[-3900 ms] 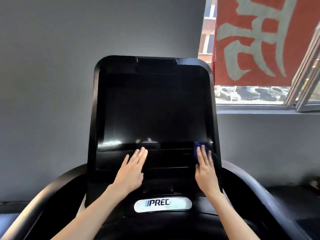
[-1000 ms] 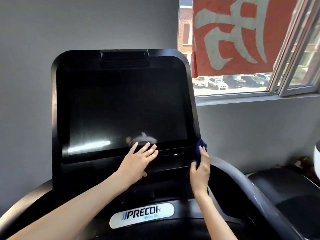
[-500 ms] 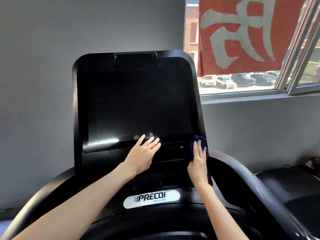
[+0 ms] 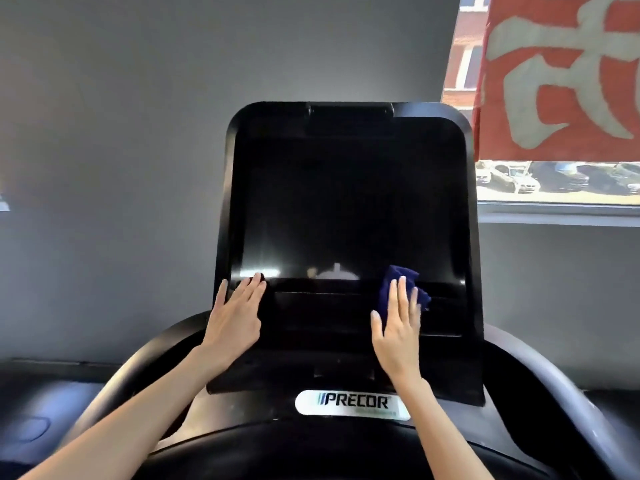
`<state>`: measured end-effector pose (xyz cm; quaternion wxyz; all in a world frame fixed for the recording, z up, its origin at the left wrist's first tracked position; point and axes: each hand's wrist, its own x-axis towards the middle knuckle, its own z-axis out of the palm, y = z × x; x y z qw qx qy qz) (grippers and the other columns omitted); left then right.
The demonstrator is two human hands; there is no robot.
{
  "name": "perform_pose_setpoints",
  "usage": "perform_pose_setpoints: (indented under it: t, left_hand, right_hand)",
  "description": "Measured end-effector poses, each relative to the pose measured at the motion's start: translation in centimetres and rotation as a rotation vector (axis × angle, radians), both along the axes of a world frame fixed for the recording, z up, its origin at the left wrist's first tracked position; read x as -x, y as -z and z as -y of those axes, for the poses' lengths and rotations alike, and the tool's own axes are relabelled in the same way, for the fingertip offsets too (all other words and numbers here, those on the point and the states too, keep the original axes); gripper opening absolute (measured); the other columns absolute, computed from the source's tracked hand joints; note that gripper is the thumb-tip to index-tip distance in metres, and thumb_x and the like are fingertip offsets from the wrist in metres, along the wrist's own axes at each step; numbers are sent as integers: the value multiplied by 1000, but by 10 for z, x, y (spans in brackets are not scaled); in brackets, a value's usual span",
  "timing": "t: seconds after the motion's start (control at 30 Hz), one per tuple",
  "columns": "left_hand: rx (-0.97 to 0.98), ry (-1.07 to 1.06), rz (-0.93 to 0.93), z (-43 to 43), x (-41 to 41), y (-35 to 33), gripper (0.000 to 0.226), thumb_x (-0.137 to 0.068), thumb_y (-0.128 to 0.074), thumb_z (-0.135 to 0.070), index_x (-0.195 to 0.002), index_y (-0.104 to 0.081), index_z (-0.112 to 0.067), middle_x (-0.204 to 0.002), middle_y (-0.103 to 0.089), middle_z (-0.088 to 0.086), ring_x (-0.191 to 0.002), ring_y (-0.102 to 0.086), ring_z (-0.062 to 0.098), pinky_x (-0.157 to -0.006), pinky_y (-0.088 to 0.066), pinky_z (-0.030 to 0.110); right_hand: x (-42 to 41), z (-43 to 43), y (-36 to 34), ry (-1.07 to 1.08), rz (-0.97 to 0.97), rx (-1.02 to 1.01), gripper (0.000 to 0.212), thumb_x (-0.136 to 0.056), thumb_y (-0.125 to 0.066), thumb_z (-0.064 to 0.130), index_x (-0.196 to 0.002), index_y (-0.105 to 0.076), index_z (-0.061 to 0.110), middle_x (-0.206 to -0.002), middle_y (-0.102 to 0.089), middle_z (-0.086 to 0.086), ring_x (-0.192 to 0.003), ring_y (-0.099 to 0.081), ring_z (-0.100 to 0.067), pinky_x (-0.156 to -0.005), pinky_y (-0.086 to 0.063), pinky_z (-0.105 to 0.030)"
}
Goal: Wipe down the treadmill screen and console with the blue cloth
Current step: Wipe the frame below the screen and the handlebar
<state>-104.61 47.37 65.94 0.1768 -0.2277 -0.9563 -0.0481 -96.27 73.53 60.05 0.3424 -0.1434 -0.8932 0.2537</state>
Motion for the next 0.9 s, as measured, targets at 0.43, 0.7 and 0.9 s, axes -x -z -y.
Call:
perform_pose_setpoints:
  t: [0.43, 0.7, 0.9]
  left_hand:
    - [-83, -319, 85, 68, -20, 32, 70, -82, -52, -9, -147, -26, -10, -155, -23, 5, -139, -31, 19, -116, -13, 47]
    - [-73, -377, 303, 80, -51, 28, 63, -89, -44, -19, -148, -21, -16, -156, -19, 0, -140, -28, 19, -114, -17, 51]
    - [-128, -402, 504, 78, -65, 50, 70, -89, -41, -12, -151, -7, -10, -155, -23, 5, -138, -32, 26, -111, -26, 46]
  right_hand:
    - [86, 169, -8, -566, 149, -445, 69, -95, -42, 28, -150, -2, 17, -156, 10, 6, -143, 16, -21, -118, 1, -39]
    - [78, 170, -3, -736, 196, -594, 78, -88, -50, -5, -150, -11, 23, -157, -1, 7, -143, 13, -17, -113, 11, -36]
    - [50, 144, 6, -814, 291, -629, 78, -88, -45, -9, -150, -8, 21, -158, 2, 6, -139, 21, -15, -115, 12, -31]
